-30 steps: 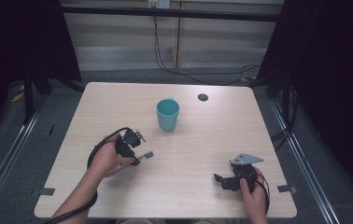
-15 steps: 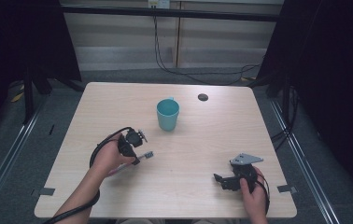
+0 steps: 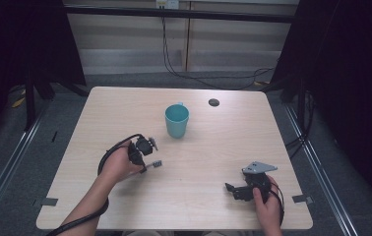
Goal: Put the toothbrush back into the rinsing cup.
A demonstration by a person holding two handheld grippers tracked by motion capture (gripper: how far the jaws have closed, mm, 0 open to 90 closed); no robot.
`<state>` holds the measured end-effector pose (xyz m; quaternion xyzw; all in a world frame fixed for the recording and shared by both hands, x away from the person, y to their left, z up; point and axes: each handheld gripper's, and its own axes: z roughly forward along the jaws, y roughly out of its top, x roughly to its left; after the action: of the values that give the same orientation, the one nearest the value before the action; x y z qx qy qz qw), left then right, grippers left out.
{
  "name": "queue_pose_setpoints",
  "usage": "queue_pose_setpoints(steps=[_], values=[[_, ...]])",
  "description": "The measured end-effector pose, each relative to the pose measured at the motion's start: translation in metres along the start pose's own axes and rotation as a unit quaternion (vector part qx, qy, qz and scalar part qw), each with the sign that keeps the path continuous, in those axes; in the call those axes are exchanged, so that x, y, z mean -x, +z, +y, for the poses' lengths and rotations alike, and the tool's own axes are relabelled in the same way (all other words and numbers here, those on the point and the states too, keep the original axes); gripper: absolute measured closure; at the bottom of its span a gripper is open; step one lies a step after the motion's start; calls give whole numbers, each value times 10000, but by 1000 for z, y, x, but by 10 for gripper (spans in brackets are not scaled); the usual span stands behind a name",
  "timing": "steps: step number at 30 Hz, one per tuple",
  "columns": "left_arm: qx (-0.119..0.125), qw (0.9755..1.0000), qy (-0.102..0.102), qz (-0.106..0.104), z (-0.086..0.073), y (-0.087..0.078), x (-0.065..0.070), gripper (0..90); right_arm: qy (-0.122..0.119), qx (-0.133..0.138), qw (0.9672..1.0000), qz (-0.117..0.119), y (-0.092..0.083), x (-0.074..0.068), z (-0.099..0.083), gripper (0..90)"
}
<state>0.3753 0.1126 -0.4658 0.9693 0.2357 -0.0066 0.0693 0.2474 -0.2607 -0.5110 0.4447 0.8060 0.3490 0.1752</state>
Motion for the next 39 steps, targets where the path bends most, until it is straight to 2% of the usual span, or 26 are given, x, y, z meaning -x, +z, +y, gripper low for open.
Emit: queue_pose_setpoints(steps=[9, 10, 18, 26, 28, 30, 32, 33, 36, 39], values=[[-103, 9999, 0, -18, 2, 0, 0, 805, -11, -1, 10000, 10, 0, 0, 0, 122], [-60, 10000, -71, -32, 2, 0, 0, 805, -11, -1, 10000, 10, 0, 0, 0, 122], [-200, 9998, -26, -77, 5, 0, -2, 805, -15, -1, 10000, 12, 0, 0, 0, 122], [-171, 9998, -65, -59, 4, 0, -1, 806, -13, 1, 10000, 12, 0, 0, 0, 122], [-7, 9998, -180, -54, 3, -3, -1, 806, -11, 1, 10000, 13, 0, 0, 0, 122], [212, 9995, -229, -32, 2, -10, -1, 806, -9, 0, 10000, 14, 0, 0, 0, 122], [305, 9993, -235, 10, 1, -15, -2, 806, -8, 1, 10000, 14, 0, 0, 0, 122], [539, 9980, -340, -24, 0, -23, -4, 806, -11, 1, 10000, 14, 0, 0, 0, 122], [973, 9938, -540, -80, -3, -35, -8, 806, -13, 0, 10000, 12, 0, 0, 0, 122], [1319, 9892, -637, -27, -5, -45, -12, 806, -13, 0, 10000, 12, 0, 0, 0, 122]])
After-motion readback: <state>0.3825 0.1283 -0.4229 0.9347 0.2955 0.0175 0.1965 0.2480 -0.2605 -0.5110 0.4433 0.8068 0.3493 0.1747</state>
